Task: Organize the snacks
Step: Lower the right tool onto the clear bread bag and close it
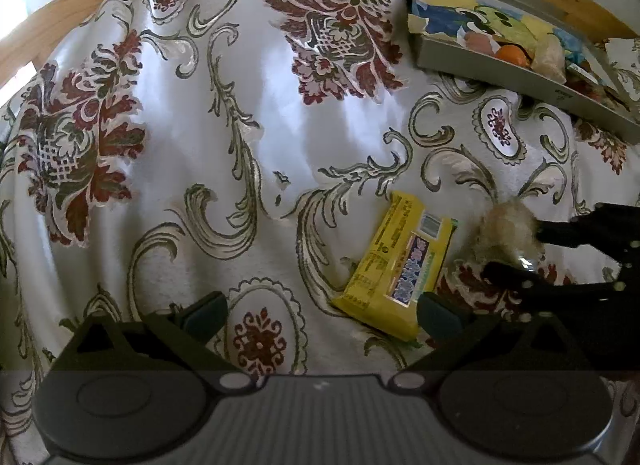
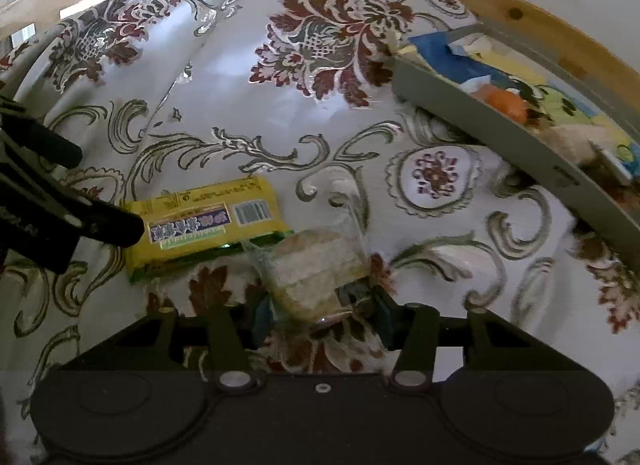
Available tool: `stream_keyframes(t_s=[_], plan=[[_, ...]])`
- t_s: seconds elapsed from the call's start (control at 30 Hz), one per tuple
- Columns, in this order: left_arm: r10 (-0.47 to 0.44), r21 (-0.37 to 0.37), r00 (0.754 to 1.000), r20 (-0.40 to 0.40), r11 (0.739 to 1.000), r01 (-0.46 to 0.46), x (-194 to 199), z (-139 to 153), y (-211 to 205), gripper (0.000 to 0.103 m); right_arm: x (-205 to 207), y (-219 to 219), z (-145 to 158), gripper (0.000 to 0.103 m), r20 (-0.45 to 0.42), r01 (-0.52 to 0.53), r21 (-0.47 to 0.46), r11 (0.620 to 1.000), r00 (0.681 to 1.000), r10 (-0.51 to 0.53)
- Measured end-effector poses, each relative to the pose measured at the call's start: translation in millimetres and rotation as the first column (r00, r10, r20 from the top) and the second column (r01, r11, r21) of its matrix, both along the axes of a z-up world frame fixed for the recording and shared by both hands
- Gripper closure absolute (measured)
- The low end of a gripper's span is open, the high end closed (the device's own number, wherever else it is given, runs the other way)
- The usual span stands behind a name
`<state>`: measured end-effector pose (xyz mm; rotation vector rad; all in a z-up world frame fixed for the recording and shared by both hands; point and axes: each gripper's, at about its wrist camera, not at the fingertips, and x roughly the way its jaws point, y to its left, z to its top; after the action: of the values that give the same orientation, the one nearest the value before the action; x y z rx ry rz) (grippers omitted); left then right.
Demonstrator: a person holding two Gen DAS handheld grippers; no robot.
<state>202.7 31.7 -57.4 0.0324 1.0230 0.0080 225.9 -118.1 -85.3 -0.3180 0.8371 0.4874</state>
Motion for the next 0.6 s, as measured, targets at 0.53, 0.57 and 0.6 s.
stream_keyframes(t_s=[0.53, 0.57, 0.6], plan=[[-0.208, 0.108, 0.976, 0.061, 0.974, 0.201, 9.2, -10.9, -43.2, 0.0, -16.7, -52.1, 32.3, 0.051, 0.04, 0.098, 0.03, 0.995, 0.994, -0.099], [-0.214, 0.109, 0.975, 0.06, 0.972, 0.207, 10.6, -12.6, -44.5, 0.0, -15.8, -52.1, 33.3, 0.051, 0.042, 0.106, 0.042, 0.994, 0.993, -0.107], [-0.217, 0.106, 0.975, 0.055, 0.972, 0.21, 12.1, -14.6, -44.3, 0.0, -15.0, -52.5, 34.9, 0.051, 0.046, 0.111, 0.055, 0.992, 0.993, -0.113]])
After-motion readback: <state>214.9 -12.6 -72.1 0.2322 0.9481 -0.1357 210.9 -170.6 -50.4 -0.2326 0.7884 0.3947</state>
